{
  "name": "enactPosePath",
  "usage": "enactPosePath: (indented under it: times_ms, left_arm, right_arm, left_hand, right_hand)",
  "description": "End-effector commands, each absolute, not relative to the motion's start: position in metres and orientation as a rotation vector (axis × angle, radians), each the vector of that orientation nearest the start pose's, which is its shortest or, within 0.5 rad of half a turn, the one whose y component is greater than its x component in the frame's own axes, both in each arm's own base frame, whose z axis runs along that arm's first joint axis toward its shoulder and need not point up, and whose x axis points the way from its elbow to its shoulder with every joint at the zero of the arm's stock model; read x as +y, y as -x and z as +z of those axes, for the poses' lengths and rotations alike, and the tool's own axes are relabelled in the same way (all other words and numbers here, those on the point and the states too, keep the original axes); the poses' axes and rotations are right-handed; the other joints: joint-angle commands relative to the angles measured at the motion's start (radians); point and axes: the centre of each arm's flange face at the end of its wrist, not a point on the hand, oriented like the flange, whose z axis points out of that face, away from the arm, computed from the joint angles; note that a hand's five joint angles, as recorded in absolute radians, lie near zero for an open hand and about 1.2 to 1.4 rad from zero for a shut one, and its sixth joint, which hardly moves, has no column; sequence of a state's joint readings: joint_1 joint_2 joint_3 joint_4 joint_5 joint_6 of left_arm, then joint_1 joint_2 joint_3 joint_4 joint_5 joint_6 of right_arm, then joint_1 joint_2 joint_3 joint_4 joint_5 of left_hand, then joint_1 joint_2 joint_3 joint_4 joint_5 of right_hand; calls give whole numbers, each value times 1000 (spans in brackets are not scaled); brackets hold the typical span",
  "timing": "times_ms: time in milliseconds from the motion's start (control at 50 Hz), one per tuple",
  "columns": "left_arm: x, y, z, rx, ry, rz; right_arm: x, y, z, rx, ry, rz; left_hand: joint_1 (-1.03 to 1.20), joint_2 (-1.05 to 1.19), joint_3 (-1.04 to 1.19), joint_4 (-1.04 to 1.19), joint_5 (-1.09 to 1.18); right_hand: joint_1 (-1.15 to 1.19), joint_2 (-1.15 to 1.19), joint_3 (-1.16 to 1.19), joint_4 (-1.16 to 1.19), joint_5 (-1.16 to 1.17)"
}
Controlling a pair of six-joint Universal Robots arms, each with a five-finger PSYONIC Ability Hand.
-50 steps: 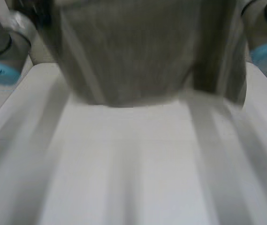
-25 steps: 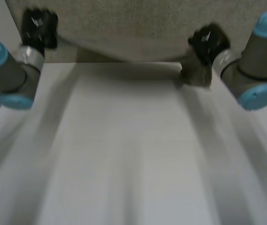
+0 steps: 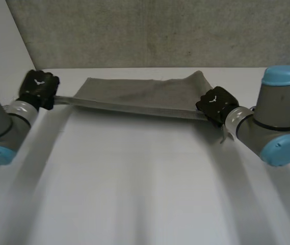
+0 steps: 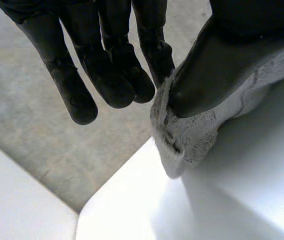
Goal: Fold the towel.
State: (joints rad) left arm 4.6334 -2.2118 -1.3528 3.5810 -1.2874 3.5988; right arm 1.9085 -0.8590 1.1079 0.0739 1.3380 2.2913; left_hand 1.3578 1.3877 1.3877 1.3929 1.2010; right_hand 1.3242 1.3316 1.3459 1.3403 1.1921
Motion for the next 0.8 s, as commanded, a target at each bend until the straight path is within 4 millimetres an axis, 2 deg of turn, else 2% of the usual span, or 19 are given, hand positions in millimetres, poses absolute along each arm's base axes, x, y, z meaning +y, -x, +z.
enactPosePath:
  times_ms: [20, 160, 260, 320, 360, 500, 800]
  left_arm:
    - [-398, 168, 195, 2046, -754, -2182]
    - [-382, 166, 187, 2135, -727, -2161]
    - [-372, 170, 183, 2163, -782, -2174]
    - [-372, 170, 183, 2163, -782, -2177]
    - [-374, 166, 184, 2158, -767, -2174]
    - [-378, 155, 187, 2155, -728, -2166]
    - [-381, 154, 191, 2215, -643, -2220]
  right_arm:
    - [-320, -273, 182, 2105, 1590, -1840]
    - [-318, -272, 172, 2173, 1418, -1760]
    - [-321, -269, 154, 2217, 1329, -1745]
    - [-322, -267, 152, 2231, 1317, -1760]
    - [-326, -263, 150, 2263, 1289, -1815]
    - [-325, -260, 144, 2301, 1269, -1834]
    - [-321, -255, 135, 2334, 1272, -1785]
  left_hand:
    - [38, 9, 9, 3, 21]
    - [38, 9, 9, 3, 21]
    - [38, 9, 9, 3, 21]
    - [38, 9, 9, 3, 21]
    - [38, 9, 9, 3, 21]
    - [38, 9, 9, 3, 21]
    - [38, 9, 9, 3, 21]
  right_hand:
    - [72, 65, 50, 56, 30]
    - [72, 65, 50, 56, 30]
    - [72, 65, 50, 56, 30]
    - [72, 65, 50, 56, 30]
    - [-73, -80, -94, -89, -115]
    - [-261, -269, -283, -277, -304]
    - [-385, -392, -407, -401, -427]
